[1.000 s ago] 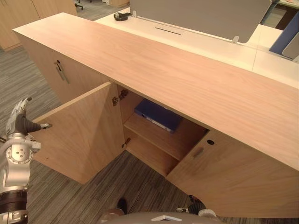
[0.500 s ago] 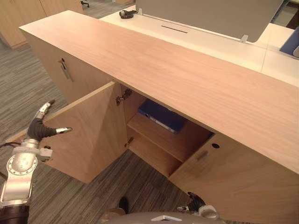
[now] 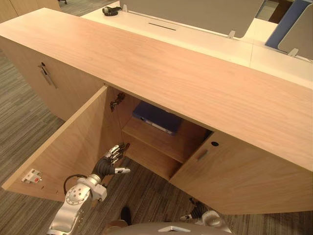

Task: Walk over to the cabinet, pick up the folder, carry it to the office cabinet, place the folder inside the office cabinet, then close the office cabinet door

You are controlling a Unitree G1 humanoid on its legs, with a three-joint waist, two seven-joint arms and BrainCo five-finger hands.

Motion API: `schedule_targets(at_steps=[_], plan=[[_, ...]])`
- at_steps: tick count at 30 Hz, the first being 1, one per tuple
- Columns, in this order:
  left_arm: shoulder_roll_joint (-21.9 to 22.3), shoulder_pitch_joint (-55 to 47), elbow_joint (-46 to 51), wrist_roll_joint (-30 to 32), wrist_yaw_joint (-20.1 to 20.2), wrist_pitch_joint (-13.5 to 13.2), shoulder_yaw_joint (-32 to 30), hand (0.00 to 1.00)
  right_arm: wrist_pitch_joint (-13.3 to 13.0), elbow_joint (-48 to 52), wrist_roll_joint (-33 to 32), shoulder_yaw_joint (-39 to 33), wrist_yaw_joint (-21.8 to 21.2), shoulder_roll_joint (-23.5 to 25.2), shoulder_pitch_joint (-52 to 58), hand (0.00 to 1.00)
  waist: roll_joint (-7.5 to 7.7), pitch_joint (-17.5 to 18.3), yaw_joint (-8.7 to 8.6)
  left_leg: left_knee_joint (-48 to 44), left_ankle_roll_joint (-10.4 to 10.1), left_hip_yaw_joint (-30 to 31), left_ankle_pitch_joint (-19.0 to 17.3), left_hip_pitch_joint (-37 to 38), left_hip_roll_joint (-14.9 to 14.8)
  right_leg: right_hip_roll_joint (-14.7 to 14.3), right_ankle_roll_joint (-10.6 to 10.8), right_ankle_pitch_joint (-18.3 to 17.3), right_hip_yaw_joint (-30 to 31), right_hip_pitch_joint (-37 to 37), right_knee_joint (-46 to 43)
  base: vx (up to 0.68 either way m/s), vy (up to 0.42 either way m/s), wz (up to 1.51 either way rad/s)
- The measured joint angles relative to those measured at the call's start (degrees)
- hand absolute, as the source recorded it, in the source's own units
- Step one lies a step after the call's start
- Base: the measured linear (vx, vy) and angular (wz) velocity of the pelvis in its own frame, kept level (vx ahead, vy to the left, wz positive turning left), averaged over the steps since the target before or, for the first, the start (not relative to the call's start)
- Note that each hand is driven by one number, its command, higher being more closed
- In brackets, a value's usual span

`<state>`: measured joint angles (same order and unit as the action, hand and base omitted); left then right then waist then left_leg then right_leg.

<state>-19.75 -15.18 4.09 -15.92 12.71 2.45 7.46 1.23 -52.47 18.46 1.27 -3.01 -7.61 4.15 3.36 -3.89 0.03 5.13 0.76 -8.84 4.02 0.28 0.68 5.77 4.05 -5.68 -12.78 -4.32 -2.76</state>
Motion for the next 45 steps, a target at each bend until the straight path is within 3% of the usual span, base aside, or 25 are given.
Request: schedule_targets(at_steps=[6, 12, 19, 28, 34, 45], plan=[[5.9, 0.5, 2.5, 5.5, -4.3, 0.1, -2.2, 0.0, 0.3, 0.0, 0.0, -2.6, 0.7, 0.2, 0.3, 0.0, -1.23, -0.4, -0.22, 0.0, 0.0, 0.4, 0.0, 0.8, -0.1, -0.1, -0.2, 0.0, -0.4, -0.9, 0.3, -0.02, -0.002, 0.03], [6.5, 5.2, 9.4, 16.5, -8.3, -3.3, -3.1, 0.0, 0.2, 0.0, 0.0, -3.9, 2.2, 0.2, 0.4, 0.0, -1.97, -0.5, -0.6, 0.0, 0.0, 0.9, 0.2, 0.8, -0.2, 0.0, -0.6, -0.4, -0.8, -1.0, 0.5, -0.03, 0.002, 0.02], [1.0, 8.8, 13.3, 21.8, -11.9, -5.3, -9.2, 0.0, 0.1, -0.1, 0.0, -3.9, 2.4, 0.3, 0.6, 0.0, -1.85, -0.5, -0.92, 0.0, 0.1, 1.3, 0.2, 0.8, 0.0, 0.0, 0.1, 0.0, -1.7, -1.9, 0.5, 0.03, -0.006, 0.05], [-4.9, 8.9, 10.9, 26.3, -18.4, -5.3, -24.6, 0.0, 0.0, -0.2, 0.0, -4.0, 2.3, 0.5, 0.5, 0.0, -1.54, -0.7, 0.37, 0.0, 0.0, 2.3, 0.2, 2.2, -0.1, -0.1, -0.5, -0.3, -2.4, -3.5, 0.6, -0.02, -0.01, 0.05], [-6.7, 8.8, 7.4, 30.7, -20.1, -3.4, -33.3, 0.0, 0.0, -0.2, 0.0, -4.9, 2.2, 0.5, 2.7, 0.0, -1.39, -0.7, 1.61, 0.0, -0.4, 2.8, -0.1, 1.8, 0.0, 0.0, -0.9, -0.9, -3.4, -3.6, 1.1, -0.02, -0.002, 0.08], [-9.0, 8.9, -1.5, 31.9, -18.9, -0.2, -36.7, 0.0, 0.2, -0.1, 0.0, -6.3, 0.6, 0.4, 2.9, 0.0, -1.27, -0.7, 2.79, 0.0, -0.2, 3.4, -0.2, 1.7, 0.4, -0.1, -0.7, -0.8, -3.6, -4.1, 1.2, 0.02, -0.006, 0.02]])
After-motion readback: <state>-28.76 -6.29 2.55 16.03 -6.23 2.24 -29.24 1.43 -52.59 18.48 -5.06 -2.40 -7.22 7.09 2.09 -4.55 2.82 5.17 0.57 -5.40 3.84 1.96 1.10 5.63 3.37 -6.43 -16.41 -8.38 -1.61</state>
